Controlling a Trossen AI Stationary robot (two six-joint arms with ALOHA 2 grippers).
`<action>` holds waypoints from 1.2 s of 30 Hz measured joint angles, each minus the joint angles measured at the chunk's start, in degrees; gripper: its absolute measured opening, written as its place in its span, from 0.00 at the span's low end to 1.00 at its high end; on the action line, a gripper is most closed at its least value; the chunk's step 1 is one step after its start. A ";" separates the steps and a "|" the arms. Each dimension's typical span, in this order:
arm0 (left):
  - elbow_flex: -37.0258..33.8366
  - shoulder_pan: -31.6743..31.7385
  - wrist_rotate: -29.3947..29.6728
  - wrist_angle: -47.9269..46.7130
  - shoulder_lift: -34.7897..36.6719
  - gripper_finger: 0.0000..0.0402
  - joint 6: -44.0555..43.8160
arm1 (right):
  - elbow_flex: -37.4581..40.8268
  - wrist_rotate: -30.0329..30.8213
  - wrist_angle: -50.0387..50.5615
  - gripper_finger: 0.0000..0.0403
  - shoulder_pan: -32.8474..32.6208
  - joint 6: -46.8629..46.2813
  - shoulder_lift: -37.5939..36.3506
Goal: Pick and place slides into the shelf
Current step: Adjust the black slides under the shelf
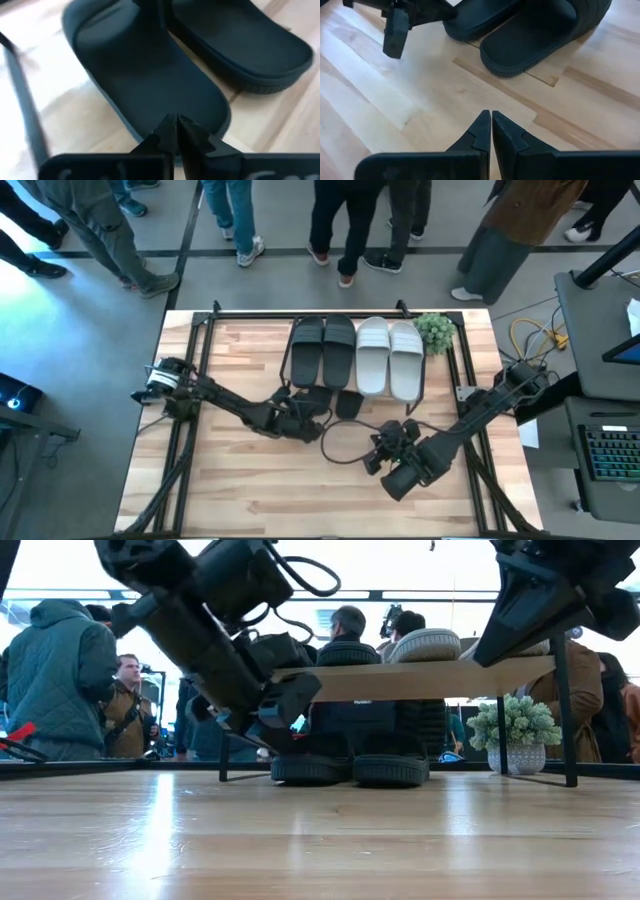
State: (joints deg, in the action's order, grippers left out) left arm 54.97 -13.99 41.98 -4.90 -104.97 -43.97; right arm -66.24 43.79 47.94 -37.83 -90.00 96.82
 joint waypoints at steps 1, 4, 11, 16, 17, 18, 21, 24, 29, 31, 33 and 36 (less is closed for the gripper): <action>-0.86 0.05 -0.47 1.95 0.00 0.00 0.00 | -0.01 -0.01 0.05 0.02 0.09 0.02 0.00; -2.65 0.14 -1.16 4.76 0.00 0.00 -0.20 | 0.00 -0.05 0.20 0.02 0.26 0.02 0.00; -2.68 -0.19 -1.16 3.95 1.12 0.00 1.29 | 0.02 -0.22 0.31 0.02 0.33 0.08 0.00; -2.51 -1.72 1.92 4.21 5.28 0.00 3.75 | 0.02 -0.24 0.31 0.02 0.33 0.13 0.00; -2.71 -1.88 1.51 4.28 5.74 0.00 4.03 | 0.02 -0.23 0.29 0.02 0.33 0.20 0.00; -3.02 -2.11 0.74 4.16 5.85 0.00 4.04 | 0.05 -0.24 0.32 0.02 0.33 0.22 0.00; -4.13 -3.08 -2.32 4.18 5.47 0.00 3.85 | 0.05 -0.24 0.55 0.02 0.33 0.48 0.00; -4.32 -3.86 -4.93 4.96 4.53 0.00 3.94 | 0.05 -0.27 1.39 0.02 0.35 0.54 0.00; -4.46 -3.56 -6.26 7.40 2.71 0.00 4.11 | 0.46 -0.24 1.55 0.02 0.35 0.63 0.00; -4.21 -3.10 -6.36 7.66 1.90 0.00 4.35 | 0.67 -0.29 1.52 0.02 0.35 0.63 0.00; -4.12 -2.55 -6.36 7.47 1.18 0.00 4.42 | 0.89 -0.48 1.48 0.02 0.35 0.47 0.00; -4.09 -1.72 -6.34 7.59 0.52 0.00 4.43 | 1.01 -0.68 1.50 0.02 0.35 0.44 0.00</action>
State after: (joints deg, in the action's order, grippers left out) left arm 50.88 -15.70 35.63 2.69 -104.45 -39.54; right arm -65.23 43.11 49.44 -37.47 -89.56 96.82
